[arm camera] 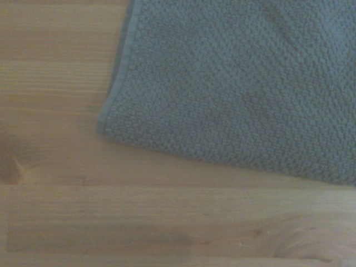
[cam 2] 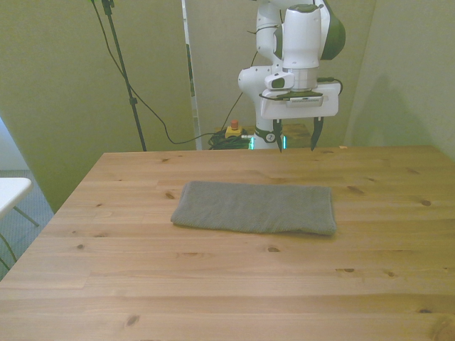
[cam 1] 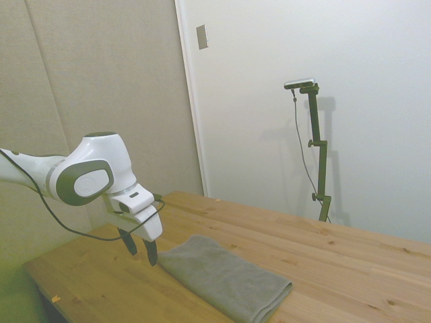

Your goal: Fold the towel

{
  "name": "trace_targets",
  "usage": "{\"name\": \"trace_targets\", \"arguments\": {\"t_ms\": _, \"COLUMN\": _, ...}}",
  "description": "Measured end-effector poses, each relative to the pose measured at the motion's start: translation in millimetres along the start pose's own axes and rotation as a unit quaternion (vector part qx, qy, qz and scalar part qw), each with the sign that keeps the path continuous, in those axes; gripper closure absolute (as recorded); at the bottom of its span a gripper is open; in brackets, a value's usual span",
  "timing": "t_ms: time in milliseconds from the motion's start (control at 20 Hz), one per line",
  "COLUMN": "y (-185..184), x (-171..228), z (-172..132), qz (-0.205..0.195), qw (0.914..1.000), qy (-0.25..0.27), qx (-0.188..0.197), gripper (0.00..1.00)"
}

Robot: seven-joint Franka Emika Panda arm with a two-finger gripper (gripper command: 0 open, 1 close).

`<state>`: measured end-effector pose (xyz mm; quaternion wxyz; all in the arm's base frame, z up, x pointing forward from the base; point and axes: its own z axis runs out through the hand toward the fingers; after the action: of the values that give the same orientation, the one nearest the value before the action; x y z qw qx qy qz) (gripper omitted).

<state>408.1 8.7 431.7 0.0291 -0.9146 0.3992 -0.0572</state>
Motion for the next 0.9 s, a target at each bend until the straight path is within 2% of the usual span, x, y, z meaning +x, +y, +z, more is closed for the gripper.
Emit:
{"name": "trace_targets", "arguments": {"t_ms": 150, "y": 1.8, "x": 4.6, "z": 1.1, "qz": 0.003, "qw": 1.0, "qy": -0.003, "qx": 0.006, "gripper": 0.0}}
{"name": "trace_targets", "arguments": {"t_ms": 350, "y": -15.4, "x": 10.4, "z": 11.7, "qz": 0.012, "qw": 0.9997, "qy": 0.015, "qx": 0.014, "gripper": 0.0}}
{"name": "trace_targets", "arguments": {"t_ms": 650, "y": -65.2, "x": 12.8, "z": 31.0, "qz": 0.066, "qw": 0.9959, "qy": 0.06, "qx": -0.004, "gripper": 0.0}}
{"name": "trace_targets", "arguments": {"t_ms": 900, "y": -112.3, "x": 13.0, "z": 52.2, "qz": 0.089, "qw": 0.9903, "qy": 0.105, "qx": -0.021, "gripper": 0.0}}
